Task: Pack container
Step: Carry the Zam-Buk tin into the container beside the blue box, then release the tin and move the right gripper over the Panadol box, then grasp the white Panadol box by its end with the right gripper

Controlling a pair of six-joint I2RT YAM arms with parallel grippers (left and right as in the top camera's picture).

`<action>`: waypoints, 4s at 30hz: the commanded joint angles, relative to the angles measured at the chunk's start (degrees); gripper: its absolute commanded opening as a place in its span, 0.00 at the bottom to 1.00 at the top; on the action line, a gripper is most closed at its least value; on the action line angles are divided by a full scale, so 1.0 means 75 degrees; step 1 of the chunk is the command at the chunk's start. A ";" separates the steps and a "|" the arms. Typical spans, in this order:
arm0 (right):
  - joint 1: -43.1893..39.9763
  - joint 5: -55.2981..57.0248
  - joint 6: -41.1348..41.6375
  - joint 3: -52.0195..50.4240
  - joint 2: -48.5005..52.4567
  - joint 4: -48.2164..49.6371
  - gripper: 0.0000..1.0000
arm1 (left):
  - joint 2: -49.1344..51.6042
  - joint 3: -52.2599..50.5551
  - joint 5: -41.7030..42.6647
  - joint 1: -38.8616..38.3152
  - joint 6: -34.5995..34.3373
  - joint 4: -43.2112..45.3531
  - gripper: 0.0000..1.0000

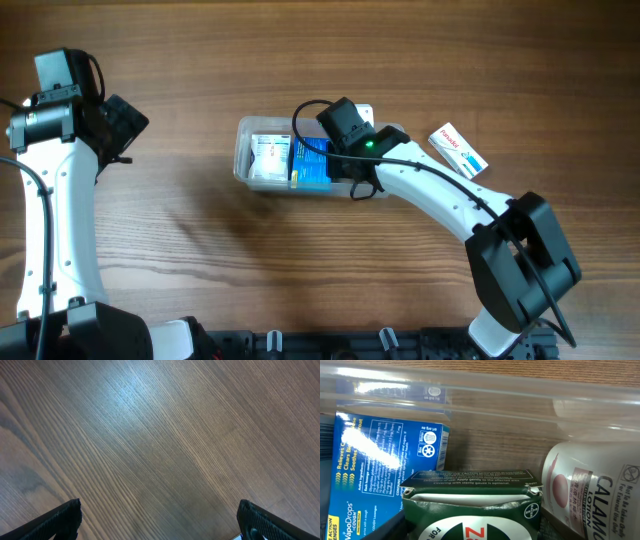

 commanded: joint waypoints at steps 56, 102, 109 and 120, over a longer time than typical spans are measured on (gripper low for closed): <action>-0.0201 0.0245 -0.1102 0.2836 -0.0833 -0.2247 0.04 | -0.0096 0.0105 0.0015 0.0035 0.0003 -0.0003 1.00; -0.5240 -0.1964 -0.7178 -0.0391 0.0618 -0.0102 1.00 | -0.0096 0.0105 0.0015 0.0035 0.0003 -0.0003 1.00; -0.5240 -0.1373 -0.6991 -0.0391 0.0667 0.0044 0.93 | -0.0096 0.0105 0.0015 0.0035 0.0003 -0.0003 1.00; -0.5240 -0.1746 -0.6213 -0.0391 0.0670 0.0146 0.68 | -0.0096 0.0105 0.0015 0.0035 0.0003 -0.0003 1.00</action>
